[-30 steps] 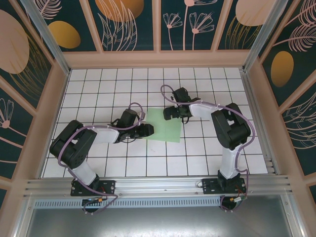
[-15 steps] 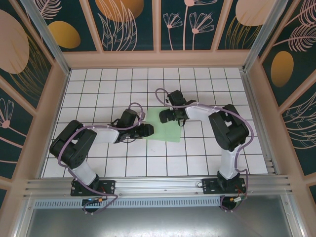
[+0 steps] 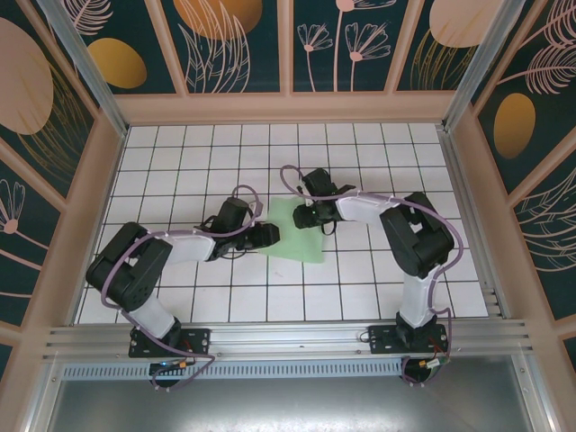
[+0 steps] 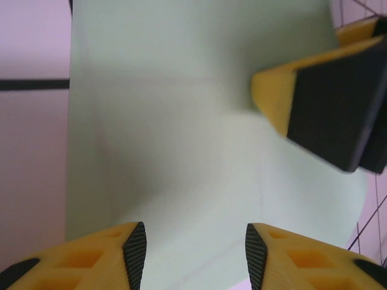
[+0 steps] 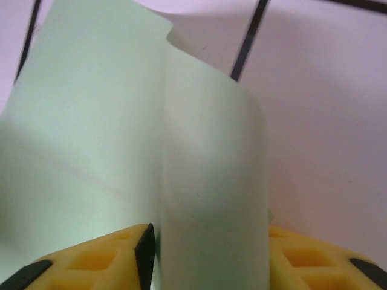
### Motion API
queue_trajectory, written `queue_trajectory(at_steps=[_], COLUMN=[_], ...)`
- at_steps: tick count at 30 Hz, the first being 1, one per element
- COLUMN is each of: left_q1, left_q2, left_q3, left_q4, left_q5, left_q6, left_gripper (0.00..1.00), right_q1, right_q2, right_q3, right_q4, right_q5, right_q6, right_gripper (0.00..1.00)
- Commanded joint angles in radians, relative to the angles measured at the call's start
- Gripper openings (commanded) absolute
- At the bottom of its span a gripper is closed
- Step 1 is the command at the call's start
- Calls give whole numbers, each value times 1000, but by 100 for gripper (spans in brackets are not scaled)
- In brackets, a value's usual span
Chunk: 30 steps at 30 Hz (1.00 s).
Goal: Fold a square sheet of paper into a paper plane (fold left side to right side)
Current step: Pick up the square sheet of paper from the center of the table.
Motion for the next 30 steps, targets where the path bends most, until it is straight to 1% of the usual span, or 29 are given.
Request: queue_trajectory(at_steps=[1,5,8,11,13,17,23,26,30], left_q1=[4,52,114,161,170,170,170,170,169], left_q2=[-102,-227,-326,-410,-452,-523,-569,-549,-504], left_q3=[11,2,-25,-44,-40,-23,-3,26,69], left_q4=[-37,-59,-49,-10,14,67,203,234,285], left_q5=[-61,-52,-21,35,74,171,331,378,481], left_q6=[40,66,74,95,131,226,306,325,326], left_gripper=[55,62,67,73,77,80,83,83,83], right_q1=[-18,-53,-63,-116,-137,-161,-160,-160,-154], right_q2=[-87,-172,-233,-304,-362,-510,-673,-711,-742], right_q3=[-44,-105,-138,-161,-169,-170,-110,-70,-22], right_q4=[38,124,165,189,192,174,106,71,41], right_q5=[-121,-240,-321,-407,-462,-547,-661,-712,-789], right_q6=[9,3,-12,-43,-79,-154,-230,-246,-258], right_gripper=[39,32,31,30,29,29,29,29,28])
